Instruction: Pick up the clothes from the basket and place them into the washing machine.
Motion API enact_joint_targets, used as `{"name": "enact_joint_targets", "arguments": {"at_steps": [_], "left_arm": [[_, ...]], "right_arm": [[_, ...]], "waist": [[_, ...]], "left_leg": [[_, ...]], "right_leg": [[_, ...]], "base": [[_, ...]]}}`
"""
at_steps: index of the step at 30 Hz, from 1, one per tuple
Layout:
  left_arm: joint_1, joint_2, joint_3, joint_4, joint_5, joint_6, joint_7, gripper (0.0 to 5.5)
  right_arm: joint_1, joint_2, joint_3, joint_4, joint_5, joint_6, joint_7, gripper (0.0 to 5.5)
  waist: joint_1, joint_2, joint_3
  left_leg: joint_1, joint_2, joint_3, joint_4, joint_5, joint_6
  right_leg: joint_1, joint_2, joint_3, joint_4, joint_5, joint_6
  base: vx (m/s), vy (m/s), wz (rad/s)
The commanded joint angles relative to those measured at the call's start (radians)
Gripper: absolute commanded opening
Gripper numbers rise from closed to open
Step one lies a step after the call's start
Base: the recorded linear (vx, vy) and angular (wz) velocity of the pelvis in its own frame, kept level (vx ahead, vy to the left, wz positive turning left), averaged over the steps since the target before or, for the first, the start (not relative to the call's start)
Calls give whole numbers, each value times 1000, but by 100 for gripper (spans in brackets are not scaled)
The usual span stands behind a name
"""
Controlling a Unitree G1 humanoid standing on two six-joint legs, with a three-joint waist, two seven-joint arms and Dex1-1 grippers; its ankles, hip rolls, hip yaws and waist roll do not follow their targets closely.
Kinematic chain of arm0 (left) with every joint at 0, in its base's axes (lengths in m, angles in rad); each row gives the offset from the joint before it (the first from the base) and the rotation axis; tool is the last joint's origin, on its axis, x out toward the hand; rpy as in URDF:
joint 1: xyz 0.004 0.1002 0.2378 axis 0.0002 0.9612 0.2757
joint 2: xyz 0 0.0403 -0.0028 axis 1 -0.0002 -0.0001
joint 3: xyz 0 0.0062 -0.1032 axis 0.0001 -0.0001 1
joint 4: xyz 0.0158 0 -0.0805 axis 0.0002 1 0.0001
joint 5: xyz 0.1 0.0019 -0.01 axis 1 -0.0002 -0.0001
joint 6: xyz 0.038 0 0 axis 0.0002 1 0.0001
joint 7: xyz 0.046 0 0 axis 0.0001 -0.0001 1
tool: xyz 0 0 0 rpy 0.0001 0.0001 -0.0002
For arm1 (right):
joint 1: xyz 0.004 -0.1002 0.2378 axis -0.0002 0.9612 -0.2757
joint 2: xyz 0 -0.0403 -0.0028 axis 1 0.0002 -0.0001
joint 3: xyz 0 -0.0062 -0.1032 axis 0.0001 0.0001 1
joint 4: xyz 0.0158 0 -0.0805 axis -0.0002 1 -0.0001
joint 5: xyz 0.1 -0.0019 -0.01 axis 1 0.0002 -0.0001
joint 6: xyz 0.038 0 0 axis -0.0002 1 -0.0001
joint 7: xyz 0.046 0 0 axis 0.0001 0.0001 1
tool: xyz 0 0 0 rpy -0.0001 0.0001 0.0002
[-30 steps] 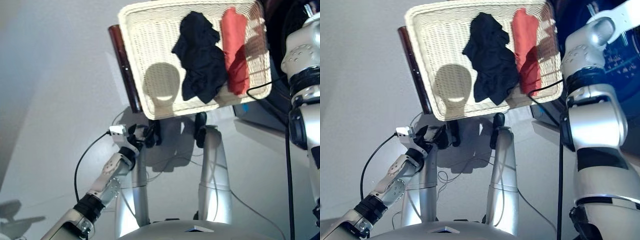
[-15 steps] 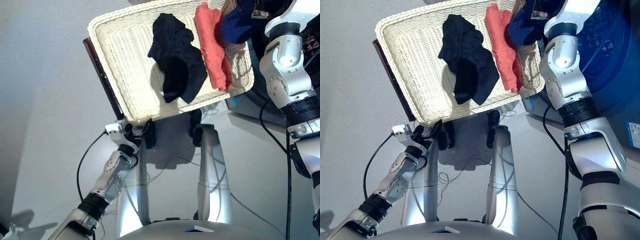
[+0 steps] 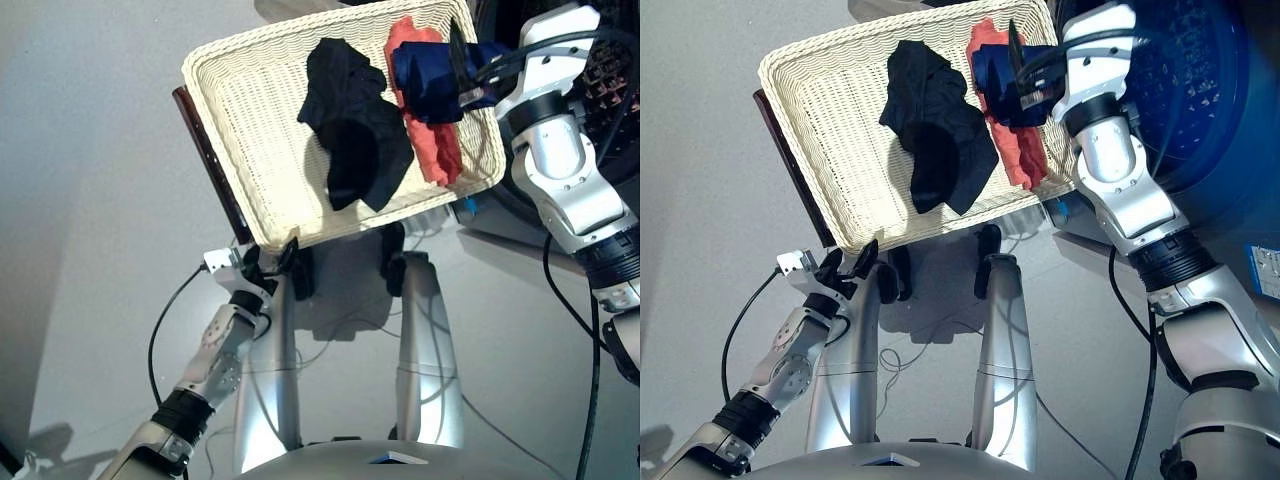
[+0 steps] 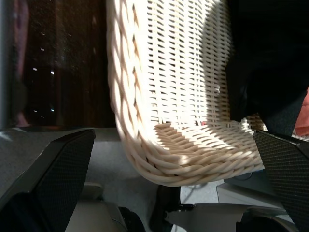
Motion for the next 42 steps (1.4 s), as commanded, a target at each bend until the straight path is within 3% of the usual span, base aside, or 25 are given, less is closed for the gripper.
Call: {"name": "enact_joint_targets", "arguments": {"at_steps": [1, 8, 13, 19, 20, 24, 28, 35, 42], "left_arm": [[69, -4, 31, -67, 33, -57, -28, 550], [78, -28, 54, -41, 55, -61, -24, 550], [73, -51, 70, -27, 75, -55, -37, 550], [67, -64, 75, -20, 80, -59, -68, 550], [66, -57, 79, -18, 88, -57, -72, 550], [66, -48, 81, -20, 95, -55, -88, 550], [76, -42, 88, -23, 93, -46, -105, 550], [124, -31, 99, -26, 68, -12, -162, 550], [149, -10, 100, -39, 71, -7, -197, 550]], "right_arm": [[13, 8, -30, -63, -34, -35, -10, 550], [1, -11, -77, 2, -334, 42, -98, 550], [-159, -66, -22, 185, -774, 204, -191, 550], [-295, -80, 25, 347, -969, 272, -245, 550], [-339, -111, 55, 387, -1041, 303, -244, 550], [-436, -160, 154, 442, -1141, 324, -220, 550], [-510, -220, 276, 442, -1184, 292, -141, 550], [-531, -341, 408, 311, -1057, 163, 44, 550], [-582, -383, 550, 329, -912, 82, 169, 550]], "waist": [[-20, 17, -47], [-16, 21, -48], [-6, 25, -51], [0, 32, -58], [5, 30, -61], [10, 29, -59], [12, 24, -58], [13, 14, -53], [19, 11, -45]], "left_leg": [[-30, -9, -19, -118, 125, -25], [-31, -7, -19, -120, 122, -23], [-31, -9, -18, -119, 112, -24], [-36, -14, -19, -119, 108, -25], [-38, -15, -20, -121, 108, -26], [-40, -17, -23, -124, 112, -29], [-45, -17, -27, -123, 116, -32], [-46, -15, -34, -121, 125, -38], [-51, -11, -35, -115, 131, -41]], "right_leg": [[50, -12, -43, -73, 36, -31], [52, -12, -41, -71, 29, -30], [47, -12, -39, -67, 24, -27], [35, -13, -35, -62, 21, -25], [35, -14, -36, -62, 22, -25], [30, -15, -33, -61, 23, -24], [27, -16, -34, -61, 27, -24], [32, -20, -37, -61, 27, -26], [28, -22, -39, -59, 32, -26]], "base": [[0, 0, 0], [0, 0, 0], [0, 0, 0], [0, 0, 0], [0, 0, 0], [0, 0, 0], [0, 0, 0], [0, 0, 0], [0, 0, 0]]}}
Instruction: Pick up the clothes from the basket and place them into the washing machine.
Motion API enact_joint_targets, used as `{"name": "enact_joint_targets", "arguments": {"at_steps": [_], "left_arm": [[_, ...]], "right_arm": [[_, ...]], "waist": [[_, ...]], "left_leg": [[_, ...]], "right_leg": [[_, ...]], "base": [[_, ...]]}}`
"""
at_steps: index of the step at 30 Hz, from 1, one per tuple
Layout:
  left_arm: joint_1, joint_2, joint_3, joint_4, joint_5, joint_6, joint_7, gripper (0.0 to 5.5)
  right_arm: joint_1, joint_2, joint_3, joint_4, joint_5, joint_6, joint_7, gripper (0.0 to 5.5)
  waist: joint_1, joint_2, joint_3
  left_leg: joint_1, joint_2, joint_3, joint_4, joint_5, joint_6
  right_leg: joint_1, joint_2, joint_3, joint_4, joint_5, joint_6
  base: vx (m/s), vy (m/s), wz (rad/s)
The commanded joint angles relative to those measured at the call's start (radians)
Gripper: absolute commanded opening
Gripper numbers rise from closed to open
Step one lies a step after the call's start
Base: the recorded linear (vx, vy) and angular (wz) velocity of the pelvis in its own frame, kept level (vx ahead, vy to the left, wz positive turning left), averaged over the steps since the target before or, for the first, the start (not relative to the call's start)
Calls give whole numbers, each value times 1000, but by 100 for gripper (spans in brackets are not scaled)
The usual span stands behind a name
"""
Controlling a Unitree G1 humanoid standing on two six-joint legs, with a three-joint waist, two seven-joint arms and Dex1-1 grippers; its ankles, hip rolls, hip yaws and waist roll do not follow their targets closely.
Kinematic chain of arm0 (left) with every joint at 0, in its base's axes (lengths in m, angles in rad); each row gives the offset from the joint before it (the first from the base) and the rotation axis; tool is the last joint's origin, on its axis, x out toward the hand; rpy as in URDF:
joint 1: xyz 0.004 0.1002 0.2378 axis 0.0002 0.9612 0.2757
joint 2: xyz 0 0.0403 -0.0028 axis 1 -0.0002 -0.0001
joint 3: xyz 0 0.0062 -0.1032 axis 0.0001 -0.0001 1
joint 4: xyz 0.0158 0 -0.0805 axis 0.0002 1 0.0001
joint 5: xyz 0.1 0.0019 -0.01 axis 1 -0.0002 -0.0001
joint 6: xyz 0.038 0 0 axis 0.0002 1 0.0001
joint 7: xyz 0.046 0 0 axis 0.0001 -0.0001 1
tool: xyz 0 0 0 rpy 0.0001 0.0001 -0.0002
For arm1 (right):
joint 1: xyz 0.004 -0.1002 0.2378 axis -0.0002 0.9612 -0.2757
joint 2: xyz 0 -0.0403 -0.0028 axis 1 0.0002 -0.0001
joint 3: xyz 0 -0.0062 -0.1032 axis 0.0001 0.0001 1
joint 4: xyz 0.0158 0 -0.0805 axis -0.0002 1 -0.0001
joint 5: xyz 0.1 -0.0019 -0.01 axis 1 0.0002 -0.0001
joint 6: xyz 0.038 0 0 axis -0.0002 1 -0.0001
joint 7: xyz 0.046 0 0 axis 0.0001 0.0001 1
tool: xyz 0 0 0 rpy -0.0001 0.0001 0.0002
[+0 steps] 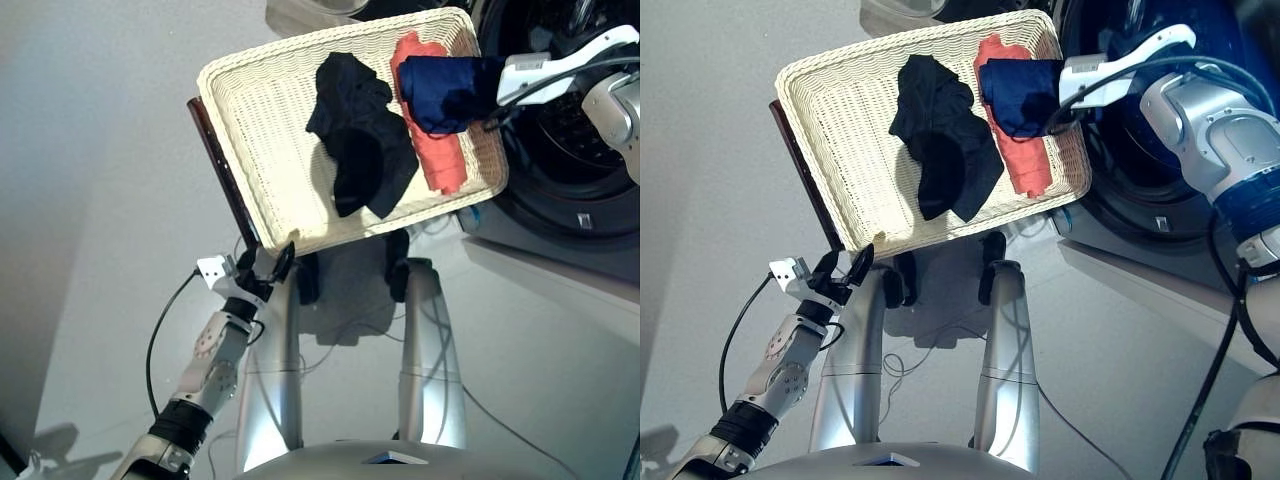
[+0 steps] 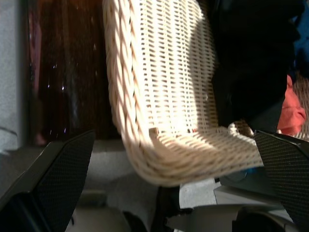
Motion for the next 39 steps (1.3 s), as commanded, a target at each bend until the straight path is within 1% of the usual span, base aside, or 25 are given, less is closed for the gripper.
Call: {"name": "enact_joint_targets", "arguments": {"at_steps": [1, 6, 10, 13, 19, 25, 33, 39], "left_arm": [[80, 24, 25, -50, 4, -16, -50, 550], [94, 40, 32, -58, -4, -12, -77, 550], [94, 46, 27, -63, -13, -10, -90, 550], [86, 46, 20, -73, -21, -12, -89, 550], [67, 32, 14, -76, -16, -15, -75, 550], [64, 19, 14, -80, -21, -15, -73, 550], [57, 18, 16, -95, -36, -15, -78, 550], [56, 20, 11, -103, -33, -9, -80, 550]], "right_arm": [[-100, -71, 65, -23, 135, -55, 60, 550], [-117, -106, 131, -60, 224, -89, 140, 550], [-138, -88, 164, -28, 261, -96, 165, 550], [-136, -25, 155, 74, 261, -79, 147, 550], [-149, 104, 92, 247, 272, -39, 101, 550], [-172, 201, 94, 378, 261, -26, 79, 550], [-224, 272, 122, 395, 282, -30, 93, 550], [-213, 304, 148, 384, 281, -35, 120, 550]], "waist": [[-12, -7, -4], [-13, -12, -4], [-10, -11, 0], [-3, -7, 3], [9, 1, 14], [22, 8, 31], [39, 13, 64], [46, 16, 86]], "left_leg": [[-41, -6, -38, -97, 131, -44], [-44, -5, -41, -94, 134, -45], [-43, -1, -39, -91, 135, -46], [-44, -1, -42, -88, 136, -46], [-50, -4, -39, -89, 139, -43], [-56, -8, -39, -87, 140, -40], [-68, -12, -39, -89, 148, -39], [-75, -19, -41, -89, 157, -41]], "right_leg": [[37, -17, -41, -45, 30, -35], [36, -15, -42, -45, 32, -34], [36, -15, -41, -43, 33, -36], [31, -14, -42, -39, 32, -38], [28, -13, -42, -41, 38, -39], [24, -16, -43, -37, 39, -40], [17, -18, -42, -37, 48, -40], [11, -22, -43, -33, 49, -38]], "base": [[0, 0, 0], [0, 0, 0], [0, 0, 0], [0, 0, 0], [0, 0, 0], [0, 0, 0], [0, 0, 0], [0, 0, 0]]}}
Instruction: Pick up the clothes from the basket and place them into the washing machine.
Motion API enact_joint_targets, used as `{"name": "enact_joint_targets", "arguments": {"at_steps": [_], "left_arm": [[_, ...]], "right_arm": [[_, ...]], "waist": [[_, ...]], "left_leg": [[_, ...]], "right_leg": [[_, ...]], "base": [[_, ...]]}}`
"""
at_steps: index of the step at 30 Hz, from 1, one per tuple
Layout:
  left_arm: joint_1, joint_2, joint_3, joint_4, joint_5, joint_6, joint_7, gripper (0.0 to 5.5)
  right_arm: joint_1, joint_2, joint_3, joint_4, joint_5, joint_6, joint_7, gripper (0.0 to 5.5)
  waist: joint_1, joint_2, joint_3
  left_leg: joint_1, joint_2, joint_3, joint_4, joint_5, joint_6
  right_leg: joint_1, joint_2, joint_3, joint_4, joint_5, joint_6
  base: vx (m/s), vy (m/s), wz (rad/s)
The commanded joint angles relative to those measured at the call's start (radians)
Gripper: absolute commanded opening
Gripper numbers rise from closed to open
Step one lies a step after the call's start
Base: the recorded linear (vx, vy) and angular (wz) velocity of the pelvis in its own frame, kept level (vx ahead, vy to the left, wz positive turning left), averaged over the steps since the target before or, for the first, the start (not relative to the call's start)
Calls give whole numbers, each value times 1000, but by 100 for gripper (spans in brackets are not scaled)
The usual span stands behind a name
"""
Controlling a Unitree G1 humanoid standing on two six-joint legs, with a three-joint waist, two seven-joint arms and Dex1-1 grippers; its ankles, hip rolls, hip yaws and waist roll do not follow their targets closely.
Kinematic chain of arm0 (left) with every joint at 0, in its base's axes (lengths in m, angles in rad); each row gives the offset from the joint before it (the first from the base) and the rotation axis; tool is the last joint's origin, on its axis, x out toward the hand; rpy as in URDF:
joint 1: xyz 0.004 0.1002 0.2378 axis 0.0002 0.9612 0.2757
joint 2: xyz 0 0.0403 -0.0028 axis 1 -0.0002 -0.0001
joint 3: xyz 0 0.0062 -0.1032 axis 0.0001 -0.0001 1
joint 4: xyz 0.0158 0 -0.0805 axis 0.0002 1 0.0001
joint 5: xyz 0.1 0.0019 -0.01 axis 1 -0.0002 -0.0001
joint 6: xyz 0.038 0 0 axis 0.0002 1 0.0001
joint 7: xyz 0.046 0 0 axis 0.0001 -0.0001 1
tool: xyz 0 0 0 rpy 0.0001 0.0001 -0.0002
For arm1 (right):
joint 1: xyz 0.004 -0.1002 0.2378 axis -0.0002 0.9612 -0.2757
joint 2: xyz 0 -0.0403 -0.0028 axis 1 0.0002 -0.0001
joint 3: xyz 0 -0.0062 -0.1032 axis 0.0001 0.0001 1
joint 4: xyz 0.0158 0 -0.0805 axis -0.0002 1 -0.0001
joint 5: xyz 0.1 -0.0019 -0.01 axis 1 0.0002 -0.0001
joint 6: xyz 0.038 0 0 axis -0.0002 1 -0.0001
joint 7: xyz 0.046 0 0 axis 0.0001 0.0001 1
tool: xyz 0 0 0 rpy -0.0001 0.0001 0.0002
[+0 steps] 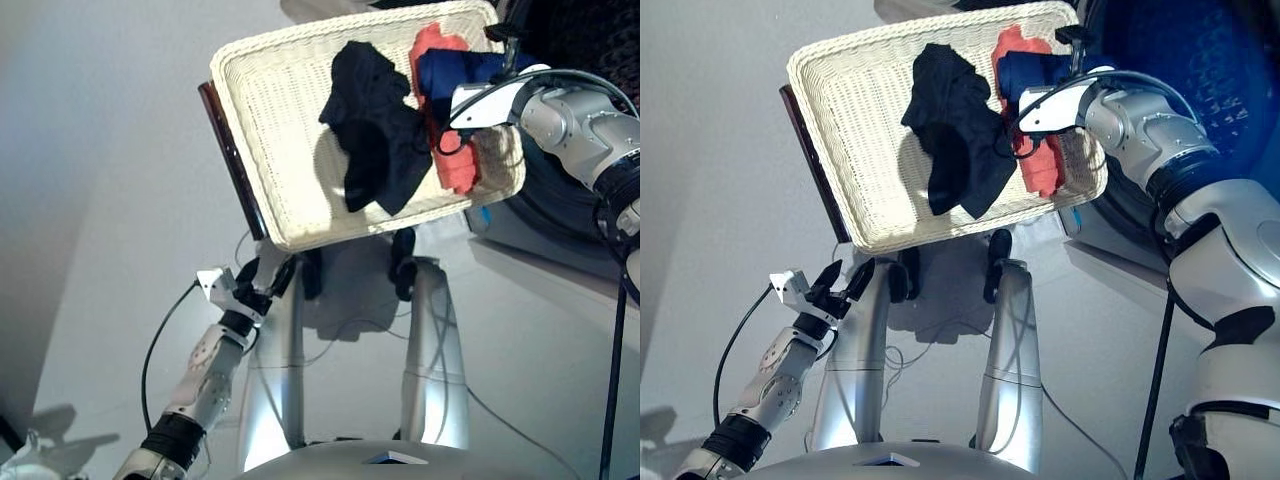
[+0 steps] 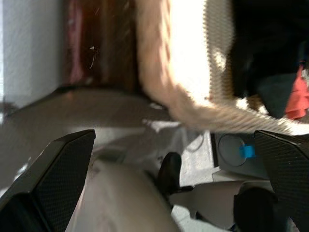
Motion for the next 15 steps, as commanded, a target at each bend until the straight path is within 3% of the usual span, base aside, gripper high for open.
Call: {"name": "enact_joint_targets", "arguments": {"at_steps": [1, 2, 3, 4, 6, 15], "left_arm": [[22, 2, 11, -100, -10, -11, -23, 550], [24, 1, 13, -100, -11, -11, -24, 550], [22, 1, 13, -102, -11, -10, -24, 550], [23, 1, 17, -103, -11, -10, -23, 550], [23, -3, 19, -108, -9, -11, -21, 550], [17, -17, 15, -115, 13, -5, -6, 550]], "right_arm": [[-55, -1, 40, 6, 38, 0, 17, 550], [-52, 10, 47, 11, 29, 1, 25, 550], [-46, 20, 54, 28, 14, 6, 33, 505], [-51, 25, 58, 26, 7, 9, 35, 298], [-46, 45, 68, 98, -24, 17, 31, 0], [-50, 61, 44, 233, -64, 65, 7, 0]], "waist": [[19, 24, 10], [20, 26, 10], [22, 26, 10], [22, 26, 11], [28, 29, 13], [25, 34, 30]], "left_leg": [[-55, -12, -26, -93, 150, -37], [-58, -13, -27, -90, 150, -36], [-57, -13, -27, -91, 149, -36], [-58, -12, -27, -91, 149, -37], [-61, -12, -26, -92, 150, -37], [-68, -16, -22, -92, 153, -34]], "right_leg": [[23, -14, -30, -38, 47, -37], [21, -12, -30, -36, 46, -38], [20, -12, -30, -34, 45, -38], [19, -12, -30, -34, 45, -39], [12, -14, -29, -33, 45, -38], [1, -15, -28, -29, 49, -38]], "base": [[0, 0, 0], [0, 0, 0], [0, 0, 0], [0, 0, 0], [0, 0, 0], [0, 0, 0]]}}
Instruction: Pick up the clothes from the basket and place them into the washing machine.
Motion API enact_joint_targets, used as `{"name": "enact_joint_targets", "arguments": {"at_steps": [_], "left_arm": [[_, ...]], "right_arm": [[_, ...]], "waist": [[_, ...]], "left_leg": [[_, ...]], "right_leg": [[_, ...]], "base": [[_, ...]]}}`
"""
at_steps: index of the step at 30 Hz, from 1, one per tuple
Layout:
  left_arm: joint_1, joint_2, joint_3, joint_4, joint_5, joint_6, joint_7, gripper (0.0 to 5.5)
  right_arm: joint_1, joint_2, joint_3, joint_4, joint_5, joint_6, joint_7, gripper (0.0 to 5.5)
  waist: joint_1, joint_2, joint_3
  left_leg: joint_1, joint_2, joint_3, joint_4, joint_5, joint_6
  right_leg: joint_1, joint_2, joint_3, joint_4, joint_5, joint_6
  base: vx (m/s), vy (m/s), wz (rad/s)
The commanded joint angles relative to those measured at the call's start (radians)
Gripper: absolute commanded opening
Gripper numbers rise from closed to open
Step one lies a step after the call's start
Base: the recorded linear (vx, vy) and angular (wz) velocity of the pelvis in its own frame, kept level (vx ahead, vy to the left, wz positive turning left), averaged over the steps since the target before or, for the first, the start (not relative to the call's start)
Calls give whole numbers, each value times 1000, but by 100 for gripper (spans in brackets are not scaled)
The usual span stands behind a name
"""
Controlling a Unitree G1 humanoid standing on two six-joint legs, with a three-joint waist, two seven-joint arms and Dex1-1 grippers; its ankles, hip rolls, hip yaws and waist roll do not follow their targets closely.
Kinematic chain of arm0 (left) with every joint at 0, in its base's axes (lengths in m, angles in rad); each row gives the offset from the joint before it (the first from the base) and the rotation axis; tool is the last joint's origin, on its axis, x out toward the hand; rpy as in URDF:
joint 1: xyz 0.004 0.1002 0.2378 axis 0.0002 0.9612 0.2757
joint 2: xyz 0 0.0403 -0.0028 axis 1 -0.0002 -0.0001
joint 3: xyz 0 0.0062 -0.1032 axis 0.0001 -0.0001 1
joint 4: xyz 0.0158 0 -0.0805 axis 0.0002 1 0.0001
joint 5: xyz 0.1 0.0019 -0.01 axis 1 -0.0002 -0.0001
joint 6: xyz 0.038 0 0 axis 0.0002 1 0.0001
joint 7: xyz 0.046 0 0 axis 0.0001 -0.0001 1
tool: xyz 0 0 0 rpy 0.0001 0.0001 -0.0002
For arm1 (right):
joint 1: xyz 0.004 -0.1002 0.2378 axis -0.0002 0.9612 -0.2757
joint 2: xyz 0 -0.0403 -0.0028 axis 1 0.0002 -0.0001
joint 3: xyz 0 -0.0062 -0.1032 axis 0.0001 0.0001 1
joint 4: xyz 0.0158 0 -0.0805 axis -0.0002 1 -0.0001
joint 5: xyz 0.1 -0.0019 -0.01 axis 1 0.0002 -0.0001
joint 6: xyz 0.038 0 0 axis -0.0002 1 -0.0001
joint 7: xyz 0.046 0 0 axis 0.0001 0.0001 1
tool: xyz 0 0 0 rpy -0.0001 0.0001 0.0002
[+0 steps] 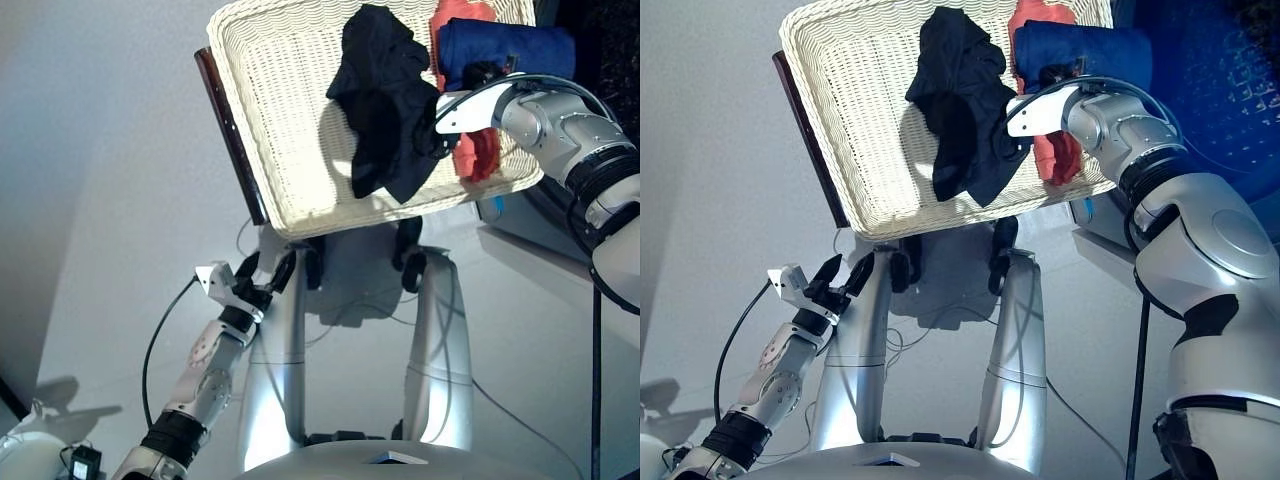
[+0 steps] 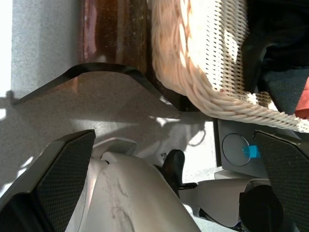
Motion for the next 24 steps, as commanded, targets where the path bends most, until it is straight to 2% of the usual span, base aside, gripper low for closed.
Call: {"name": "enact_joint_targets", "arguments": {"at_steps": [1, 8, 11, 12, 13, 14, 19, 24], "left_arm": [[20, -12, 7, -89, 14, -7, -4, 550], [15, -13, 7, -93, 21, -8, 9, 550], [17, -10, 13, -88, 30, -13, 22, 550], [16, -9, 14, -85, 32, -15, 26, 550], [16, -7, 14, -85, 33, -17, 29, 550], [16, -4, 12, -85, 35, -21, 32, 550], [23, -4, 17, -67, 44, -36, 56, 550], [28, 2, 9, -48, 64, -47, 76, 550]], "right_arm": [[-54, -39, 14, 43, -21, 29, -24, 0], [-67, -67, 2, 40, -41, 50, -55, 0], [-78, -103, -30, -48, -22, 54, -90, 0], [-75, -121, -36, -97, -27, 50, -103, 80], [-66, -142, -52, -147, -25, 48, -108, 386], [-50, -164, -76, -185, -20, 45, -124, 550], [67, -263, -233, -373, -3, 29, -206, 550], [201, -278, -362, -416, -22, 30, -254, 550]], "waist": [[8, 28, 2], [-7, 23, -3], [-17, 19, -5], [-21, 17, -5], [-23, 15, -5], [-28, 15, -5], [-46, 13, -8], [-46, 17, -9]], "left_leg": [[-51, -8, -14, -87, 138, -27], [-55, -4, -11, -85, 133, -25], [-56, -3, -9, -86, 133, -25], [-56, -2, -10, -87, 133, -25], [-56, -2, -10, -88, 132, -25], [-56, -2, -9, -86, 131, -25], [-64, 0, -18, -68, 121, -22], [-79, 5, -27, -8, 94, -14]], "right_leg": [[16, -2, -19, -36, 49, -30], [10, 2, -19, -40, 52, -30], [10, 4, -18, -43, 54, -29], [10, 6, -17, -43, 53, -29], [10, 7, -17, -43, 52, -29], [11, 6, -17, -43, 51, -30], [9, 10, -17, -24, 34, -32], [-5, 14, -11, 35, 2, -41]], "base": [[0, 0, 0], [0, 0, 0], [0, 0, 0], [0, 0, 0], [0, 0, 0], [0, 0, 0], [0, 0, 0], [0, 0, 0]]}}
